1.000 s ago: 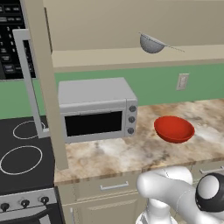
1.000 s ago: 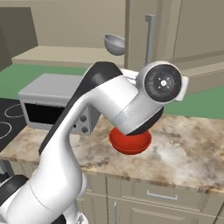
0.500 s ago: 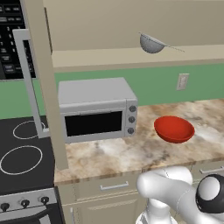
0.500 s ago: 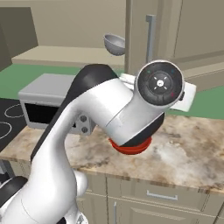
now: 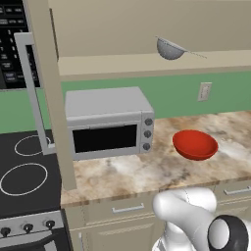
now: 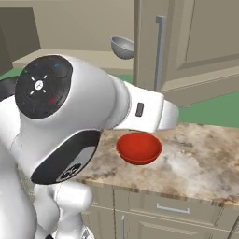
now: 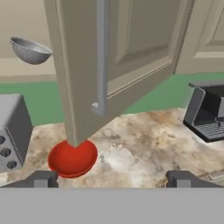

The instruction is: Open the cabinet and setup a tea strainer by placing it in the bowl upright.

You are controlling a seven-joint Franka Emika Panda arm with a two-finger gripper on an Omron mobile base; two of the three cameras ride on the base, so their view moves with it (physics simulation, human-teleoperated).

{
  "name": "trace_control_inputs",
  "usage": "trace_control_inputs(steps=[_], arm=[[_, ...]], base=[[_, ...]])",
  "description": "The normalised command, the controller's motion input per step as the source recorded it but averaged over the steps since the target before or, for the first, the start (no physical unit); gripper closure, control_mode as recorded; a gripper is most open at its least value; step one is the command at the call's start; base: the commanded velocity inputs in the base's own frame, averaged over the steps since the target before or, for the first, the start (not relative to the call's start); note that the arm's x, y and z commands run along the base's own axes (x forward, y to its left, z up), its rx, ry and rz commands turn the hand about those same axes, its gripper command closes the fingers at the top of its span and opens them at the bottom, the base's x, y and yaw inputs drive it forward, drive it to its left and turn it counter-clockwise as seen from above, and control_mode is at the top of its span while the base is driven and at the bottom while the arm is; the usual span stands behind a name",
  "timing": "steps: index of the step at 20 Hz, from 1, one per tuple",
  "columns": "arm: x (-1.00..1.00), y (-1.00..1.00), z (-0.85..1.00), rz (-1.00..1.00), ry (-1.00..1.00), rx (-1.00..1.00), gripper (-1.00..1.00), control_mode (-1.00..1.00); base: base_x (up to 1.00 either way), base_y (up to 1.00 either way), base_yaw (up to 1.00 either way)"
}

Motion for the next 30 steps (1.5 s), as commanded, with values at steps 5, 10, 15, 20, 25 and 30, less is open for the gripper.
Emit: trace_control_inputs(steps=[5, 10, 15, 20, 25, 30], arm=[[-0.76, 0.98, 0.08, -0.15, 0.09, -0.35, -1.0, -1.0], [-0.08, 1.0, 0.04, -0.02, 0.14, -0.4, -1.0, -1.0], [0.52, 0.93, 0.05, 0.0, 0.29, -0.34, -1.0, -1.0], [0.67, 0.43, 0.0, 0.0, 0.36, -0.34, -1.0, -1.0], [0.67, -0.17, -0.08, 0.0, 0.47, -0.2, -1.0, -1.0], [0.58, -0.48, -0.14, -0.02, 0.48, -0.05, -1.0, -1.0]], base=[[0.0, 0.0, 0.0], [0.0, 0.0, 0.0], [0.0, 0.0, 0.0], [0.0, 0.0, 0.0], [0.0, 0.0, 0.0], [0.0, 0.0, 0.0]])
